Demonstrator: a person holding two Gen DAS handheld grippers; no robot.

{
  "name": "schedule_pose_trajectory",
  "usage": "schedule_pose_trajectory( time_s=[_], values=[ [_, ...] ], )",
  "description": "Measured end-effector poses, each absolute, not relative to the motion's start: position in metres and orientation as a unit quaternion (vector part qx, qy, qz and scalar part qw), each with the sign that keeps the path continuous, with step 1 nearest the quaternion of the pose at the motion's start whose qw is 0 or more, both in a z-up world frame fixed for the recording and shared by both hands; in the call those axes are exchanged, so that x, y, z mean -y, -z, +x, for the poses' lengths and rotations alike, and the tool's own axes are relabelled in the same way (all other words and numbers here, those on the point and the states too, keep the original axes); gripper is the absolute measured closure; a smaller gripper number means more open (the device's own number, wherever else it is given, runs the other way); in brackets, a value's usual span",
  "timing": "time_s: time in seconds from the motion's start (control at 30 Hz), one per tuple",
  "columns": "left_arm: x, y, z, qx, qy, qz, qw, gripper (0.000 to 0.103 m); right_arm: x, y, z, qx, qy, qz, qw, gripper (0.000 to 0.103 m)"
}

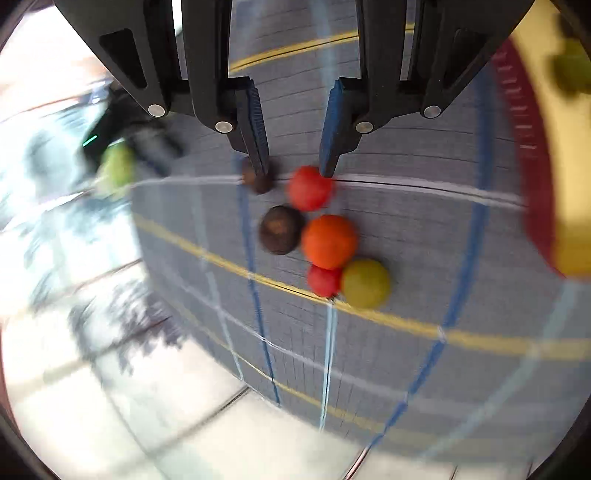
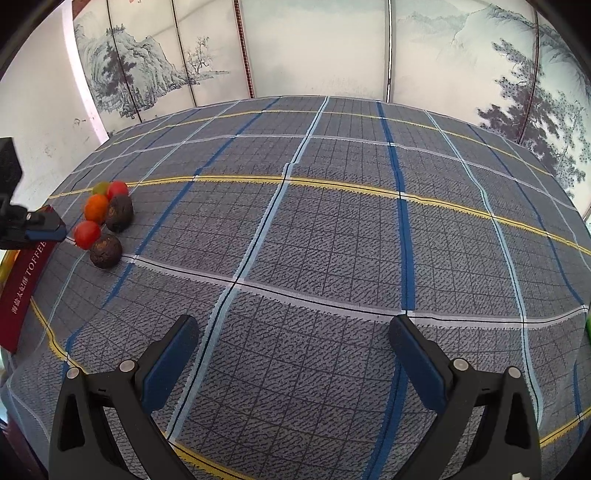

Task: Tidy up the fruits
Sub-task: 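Move the left gripper to the fruit group and grasp a red tomato, then carry the red tomato over the gold tray while the right gripper grasps a dark brown fruit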

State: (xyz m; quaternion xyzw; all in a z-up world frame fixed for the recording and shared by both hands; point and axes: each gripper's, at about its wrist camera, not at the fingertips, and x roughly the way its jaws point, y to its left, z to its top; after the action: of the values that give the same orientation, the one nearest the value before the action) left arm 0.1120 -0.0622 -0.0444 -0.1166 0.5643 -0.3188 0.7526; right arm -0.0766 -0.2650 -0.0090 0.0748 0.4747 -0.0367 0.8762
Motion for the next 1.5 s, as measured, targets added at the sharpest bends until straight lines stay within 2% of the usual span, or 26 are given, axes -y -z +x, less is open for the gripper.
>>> schedule_pose_trajectory(
  time_s=[0.13, 0.4, 0.47, 0.9, 1.1, 1.17, 1.23, 1.37, 1.5],
  values=[
    [0.073, 0.041, 0.109, -0.56, 0.298, -0.058, 0.771, 0.066, 0.265, 0.009, -0.076, -0.475, 0.037, 0.074, 0.876, 0.001],
    [0.099, 0.053, 0.106, -0.56, 0.353, -0.05, 0.748, 0.06, 0.266, 0.009, -0.076, -0.474, 0.036, 0.078, 0.877, 0.001],
    [0.106, 0.052, 0.102, -0.549, 0.368, -0.023, 0.75, 0.055, 0.266, 0.009, -0.076, -0.473, 0.034, 0.078, 0.877, 0.001],
    [0.146, 0.067, 0.09, -0.495, 0.387, 0.195, 0.753, 0.056, 0.263, 0.01, -0.076, -0.474, 0.031, 0.077, 0.877, 0.001],
    [0.152, 0.069, 0.08, -0.479, 0.378, 0.228, 0.759, 0.056, 0.261, 0.011, -0.076, -0.477, 0.031, 0.072, 0.876, 0.0],
    [0.152, 0.069, 0.081, -0.479, 0.377, 0.226, 0.76, 0.059, 0.26, 0.011, -0.075, -0.477, 0.032, 0.07, 0.875, 0.0],
    [0.152, 0.069, 0.081, -0.478, 0.373, 0.22, 0.765, 0.072, 0.26, 0.011, -0.075, -0.478, 0.032, 0.07, 0.875, 0.0],
    [0.142, 0.06, 0.064, -0.474, 0.346, 0.187, 0.788, 0.072, 0.259, 0.011, -0.075, -0.478, 0.033, 0.068, 0.875, 0.0],
    [0.11, 0.035, 0.032, -0.472, 0.313, 0.107, 0.817, 0.072, 0.259, 0.01, -0.075, -0.476, 0.029, 0.069, 0.876, 0.0]
  ],
)
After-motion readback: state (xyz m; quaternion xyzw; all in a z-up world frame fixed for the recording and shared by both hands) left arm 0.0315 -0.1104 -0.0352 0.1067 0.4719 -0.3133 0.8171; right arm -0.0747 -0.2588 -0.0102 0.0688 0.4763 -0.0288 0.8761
